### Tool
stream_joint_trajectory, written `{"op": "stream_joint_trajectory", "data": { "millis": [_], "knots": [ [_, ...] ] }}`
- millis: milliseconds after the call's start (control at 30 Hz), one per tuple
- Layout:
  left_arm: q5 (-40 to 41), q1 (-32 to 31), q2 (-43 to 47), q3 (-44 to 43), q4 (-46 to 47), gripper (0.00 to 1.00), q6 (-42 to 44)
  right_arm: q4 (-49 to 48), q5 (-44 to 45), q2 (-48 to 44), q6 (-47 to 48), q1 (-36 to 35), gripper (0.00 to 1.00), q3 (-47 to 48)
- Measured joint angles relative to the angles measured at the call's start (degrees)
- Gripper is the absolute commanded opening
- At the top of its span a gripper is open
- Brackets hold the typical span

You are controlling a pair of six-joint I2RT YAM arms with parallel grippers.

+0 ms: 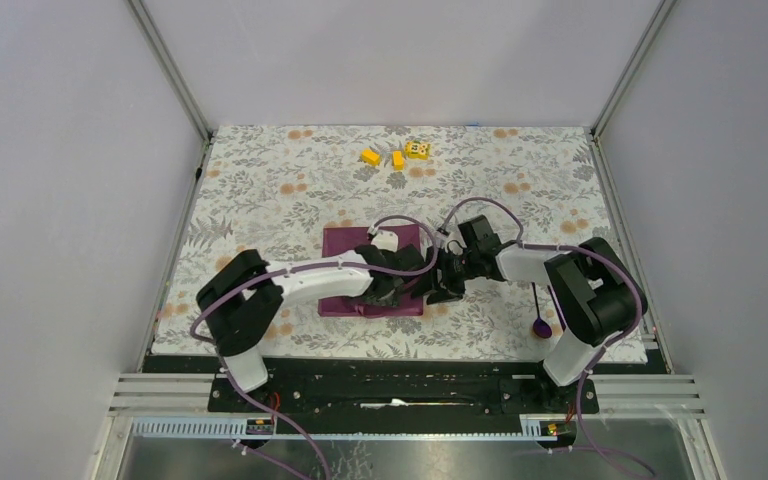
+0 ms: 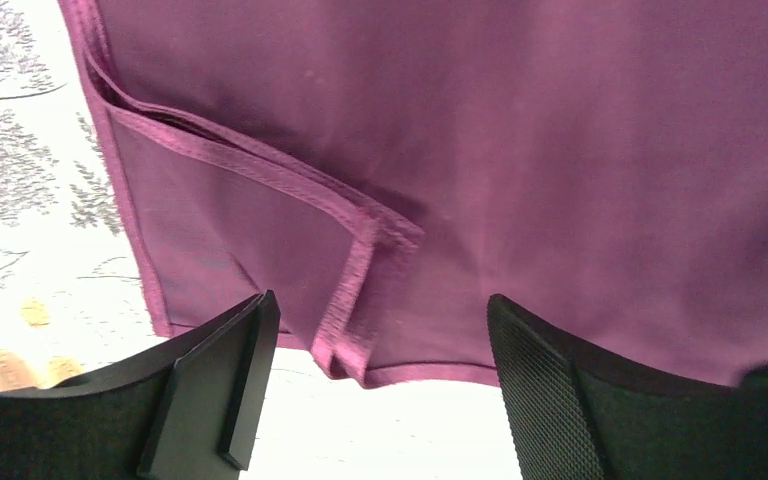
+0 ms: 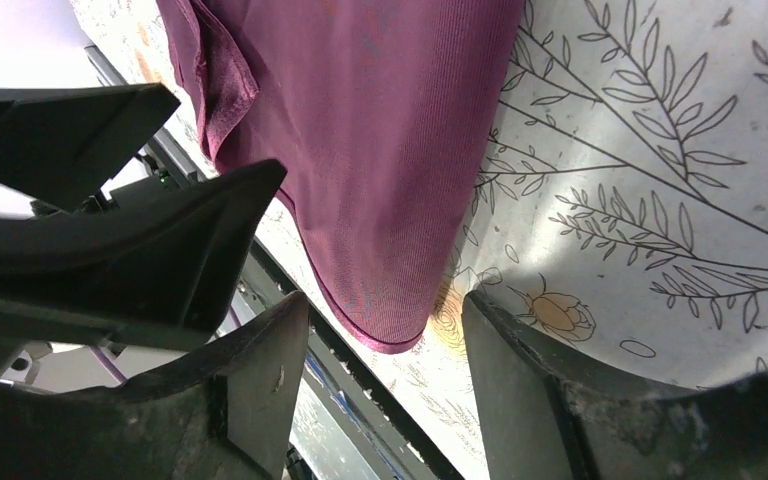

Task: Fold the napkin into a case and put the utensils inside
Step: Smooth out the square-folded napkin at the center of the board.

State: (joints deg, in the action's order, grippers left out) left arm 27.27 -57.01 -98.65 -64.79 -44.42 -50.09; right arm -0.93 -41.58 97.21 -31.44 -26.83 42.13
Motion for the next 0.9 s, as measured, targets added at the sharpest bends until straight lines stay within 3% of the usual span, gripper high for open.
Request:
{"op": "stream_joint_trajectory", "data": {
  "millis": [267, 467, 633, 733, 900],
  "knots": [
    [5.6, 0.0, -5.0, -1.0, -4.3, 0.59, 0.0, -2.7, -0.2, -0.6, -0.8, 0.0, 0.66, -1.5],
    [8.9, 1.4, -4.0, 0.3, -6.3, 0.59, -1.8, -3.7, -0.6, -0.6, -1.2, 0.0, 0.66, -1.9],
    [10.6, 4.1, 3.4, 6.1, -7.9, 0.59, -5.3, -3.8, -0.7, -0.6, -1.4, 0.0, 0.66, -1.9],
    [10.5, 7.6, 10.2, 11.8, -8.6, 0.70, -7.5, -3.9, -0.9, -0.6, -1.6, 0.0, 0.67, -1.9],
    [8.7, 11.8, 21.2, 16.0, -10.2, 0.75, -8.1, -4.3, -1.2, -0.4, -2.1, 0.0, 0.64, -1.9]
  ]
}}
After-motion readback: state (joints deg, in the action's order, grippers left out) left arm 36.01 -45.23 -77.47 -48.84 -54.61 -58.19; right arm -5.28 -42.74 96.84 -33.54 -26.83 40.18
